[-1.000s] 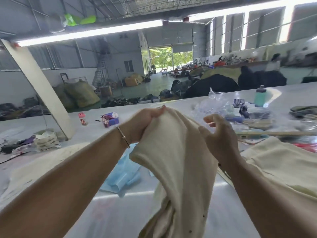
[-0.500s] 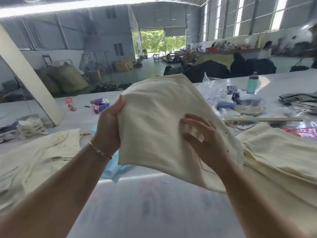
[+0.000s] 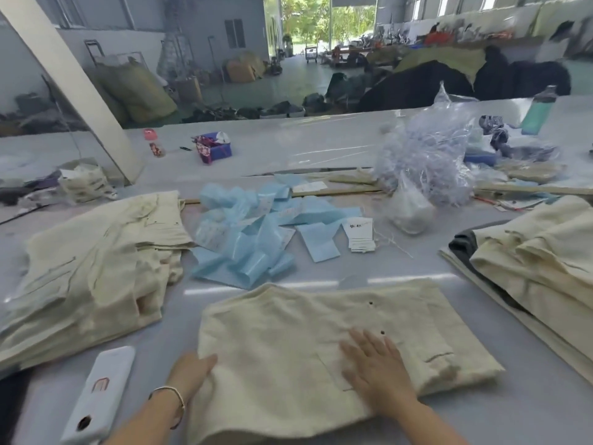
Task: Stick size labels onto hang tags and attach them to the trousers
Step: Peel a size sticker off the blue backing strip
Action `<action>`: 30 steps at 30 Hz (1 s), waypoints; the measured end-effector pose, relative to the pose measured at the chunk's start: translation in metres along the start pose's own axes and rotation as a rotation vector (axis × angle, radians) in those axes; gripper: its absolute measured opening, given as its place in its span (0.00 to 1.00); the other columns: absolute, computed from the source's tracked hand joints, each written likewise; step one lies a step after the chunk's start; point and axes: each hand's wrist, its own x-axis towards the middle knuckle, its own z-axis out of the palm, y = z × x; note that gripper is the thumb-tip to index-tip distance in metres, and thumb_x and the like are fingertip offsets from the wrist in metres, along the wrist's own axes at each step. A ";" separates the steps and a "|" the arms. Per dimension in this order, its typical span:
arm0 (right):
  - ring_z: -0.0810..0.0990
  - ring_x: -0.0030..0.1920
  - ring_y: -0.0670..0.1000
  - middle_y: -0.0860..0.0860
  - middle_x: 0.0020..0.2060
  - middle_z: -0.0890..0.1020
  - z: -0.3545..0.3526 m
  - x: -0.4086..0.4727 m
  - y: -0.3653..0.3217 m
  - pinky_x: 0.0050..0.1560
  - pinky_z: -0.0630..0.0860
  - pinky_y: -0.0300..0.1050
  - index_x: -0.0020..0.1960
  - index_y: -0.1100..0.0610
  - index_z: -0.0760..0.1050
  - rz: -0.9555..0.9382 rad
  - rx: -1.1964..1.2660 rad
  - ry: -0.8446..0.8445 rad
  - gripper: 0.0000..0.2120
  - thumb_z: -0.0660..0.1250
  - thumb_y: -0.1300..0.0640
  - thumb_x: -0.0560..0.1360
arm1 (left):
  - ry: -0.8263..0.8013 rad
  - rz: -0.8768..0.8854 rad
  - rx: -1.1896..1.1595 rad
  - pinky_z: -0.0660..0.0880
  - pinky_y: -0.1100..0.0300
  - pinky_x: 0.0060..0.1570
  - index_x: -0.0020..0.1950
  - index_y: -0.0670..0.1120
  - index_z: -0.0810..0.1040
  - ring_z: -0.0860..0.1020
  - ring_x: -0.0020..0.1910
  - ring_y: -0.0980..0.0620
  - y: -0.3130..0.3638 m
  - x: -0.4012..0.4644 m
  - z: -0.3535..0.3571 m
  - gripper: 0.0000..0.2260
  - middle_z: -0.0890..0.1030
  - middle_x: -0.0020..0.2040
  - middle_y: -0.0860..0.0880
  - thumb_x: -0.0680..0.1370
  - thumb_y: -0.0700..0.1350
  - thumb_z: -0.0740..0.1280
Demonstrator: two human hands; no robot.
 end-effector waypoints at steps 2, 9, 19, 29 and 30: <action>0.59 0.76 0.48 0.45 0.76 0.60 -0.007 0.000 -0.010 0.70 0.36 0.45 0.72 0.40 0.66 -0.028 0.010 0.104 0.22 0.59 0.42 0.78 | 0.019 0.081 0.008 0.66 0.59 0.46 0.59 0.35 0.79 0.78 0.52 0.44 -0.007 0.006 -0.001 0.12 0.81 0.56 0.42 0.79 0.42 0.67; 0.47 0.77 0.54 0.51 0.78 0.47 -0.013 0.005 0.025 0.73 0.44 0.55 0.78 0.45 0.49 0.613 -0.058 0.159 0.32 0.51 0.35 0.78 | 0.152 0.183 0.105 0.72 0.51 0.55 0.65 0.43 0.74 0.77 0.60 0.39 -0.015 0.020 0.013 0.16 0.80 0.61 0.41 0.79 0.47 0.66; 0.79 0.49 0.59 0.59 0.49 0.82 -0.062 -0.002 0.067 0.50 0.76 0.53 0.55 0.62 0.76 0.725 0.782 0.268 0.16 0.74 0.59 0.70 | 0.452 0.325 0.611 0.62 0.52 0.62 0.60 0.55 0.78 0.65 0.66 0.45 0.017 0.021 0.044 0.12 0.69 0.69 0.49 0.79 0.46 0.61; 0.73 0.35 0.47 0.54 0.35 0.75 -0.067 -0.004 0.036 0.35 0.69 0.35 0.54 0.53 0.73 0.234 1.168 0.127 0.10 0.70 0.60 0.75 | -0.509 0.488 -0.363 0.74 0.64 0.31 0.37 0.51 0.81 0.78 0.31 0.60 0.162 -0.082 0.176 0.09 0.79 0.30 0.57 0.77 0.51 0.70; 0.74 0.34 0.46 0.53 0.34 0.76 -0.065 -0.003 0.040 0.35 0.70 0.35 0.55 0.54 0.73 0.228 1.217 0.107 0.10 0.68 0.62 0.76 | -0.450 0.491 -0.351 0.73 0.63 0.30 0.35 0.50 0.81 0.75 0.29 0.59 0.166 -0.083 0.183 0.11 0.77 0.28 0.56 0.76 0.50 0.71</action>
